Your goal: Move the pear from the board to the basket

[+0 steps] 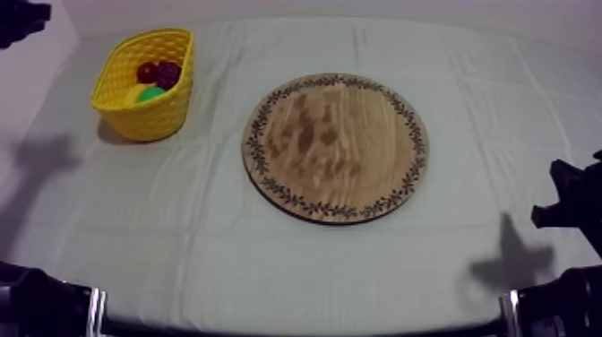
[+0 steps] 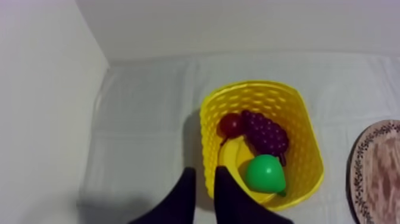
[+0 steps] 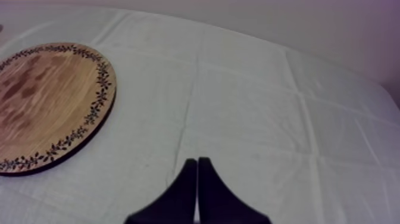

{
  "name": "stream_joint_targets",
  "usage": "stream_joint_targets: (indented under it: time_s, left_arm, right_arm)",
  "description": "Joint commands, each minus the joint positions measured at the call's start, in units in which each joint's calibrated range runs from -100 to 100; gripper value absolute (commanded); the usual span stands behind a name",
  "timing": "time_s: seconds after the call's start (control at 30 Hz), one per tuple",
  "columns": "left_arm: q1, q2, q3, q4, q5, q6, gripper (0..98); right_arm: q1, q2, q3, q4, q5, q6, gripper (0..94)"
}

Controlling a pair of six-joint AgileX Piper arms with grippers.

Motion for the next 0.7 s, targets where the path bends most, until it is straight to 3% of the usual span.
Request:
stream_joint_targets:
  time_s: [0.0, 0.17, 0.43, 0.67]
  left_arm:
    - [0.3, -12.9, 4.8, -0.16, -0.2, -0.7, 3.2]
    - [1.3, -25.8, 14.3, -0.3, -3.0, -0.5, 0.6]
    - [1.5, -45.0, 38.1, -0.58, -16.2, 3.7, 0.0]
    - [2.7, -56.6, 53.2, -0.61, -22.1, 4.1, 0.0]
  right_arm:
    - [0.0, 0.0, 0.1, 0.0, 0.0, 0.0, 0.3]
    - [0.0, 0.0, 0.1, 0.0, 0.0, 0.0, 0.3]
    - [0.1, 0.0, 0.1, 0.0, 0.0, 0.0, 0.3]
    - [0.0, 0.0, 0.1, 0.0, 0.0, 0.0, 0.3]
